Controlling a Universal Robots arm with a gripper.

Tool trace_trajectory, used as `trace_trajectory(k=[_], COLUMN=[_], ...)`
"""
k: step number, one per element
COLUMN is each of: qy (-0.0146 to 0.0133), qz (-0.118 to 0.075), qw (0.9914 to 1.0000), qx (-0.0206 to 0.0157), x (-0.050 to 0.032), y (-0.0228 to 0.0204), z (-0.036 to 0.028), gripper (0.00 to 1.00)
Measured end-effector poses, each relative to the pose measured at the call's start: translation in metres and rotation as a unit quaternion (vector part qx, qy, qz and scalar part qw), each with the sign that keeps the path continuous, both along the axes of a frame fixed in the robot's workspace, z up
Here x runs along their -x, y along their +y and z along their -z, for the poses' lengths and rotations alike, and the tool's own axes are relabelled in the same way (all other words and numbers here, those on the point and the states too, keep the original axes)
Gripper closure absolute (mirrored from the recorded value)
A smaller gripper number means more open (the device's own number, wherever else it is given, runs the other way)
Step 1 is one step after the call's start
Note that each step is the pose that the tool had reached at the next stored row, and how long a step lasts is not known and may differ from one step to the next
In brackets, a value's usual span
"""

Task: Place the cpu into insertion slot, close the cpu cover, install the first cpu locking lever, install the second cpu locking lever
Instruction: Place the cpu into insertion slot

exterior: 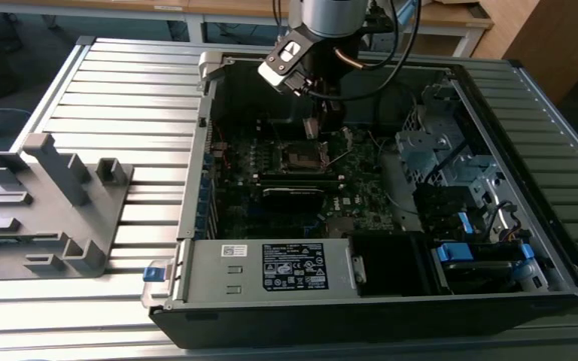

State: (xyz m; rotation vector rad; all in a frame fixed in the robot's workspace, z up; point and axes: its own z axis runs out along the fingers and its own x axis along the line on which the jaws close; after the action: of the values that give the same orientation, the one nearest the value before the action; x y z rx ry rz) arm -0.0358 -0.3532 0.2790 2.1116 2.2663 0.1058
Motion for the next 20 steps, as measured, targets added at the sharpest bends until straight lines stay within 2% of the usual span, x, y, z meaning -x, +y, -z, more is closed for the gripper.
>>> trace_trajectory(k=[6, 14, 20], qy=[0.0000, 0.0000, 0.0000], qz=[0.000, 0.000, 0.000], qw=[1.00000, 1.00000, 1.00000], qx=[0.0000, -0.0001, 0.0001], x=[0.0000, 0.0000, 0.0006], y=[0.0002, 0.0003, 0.0003], z=[0.0031, 0.0036, 0.0091], gripper=[0.46, 0.46, 0.46])
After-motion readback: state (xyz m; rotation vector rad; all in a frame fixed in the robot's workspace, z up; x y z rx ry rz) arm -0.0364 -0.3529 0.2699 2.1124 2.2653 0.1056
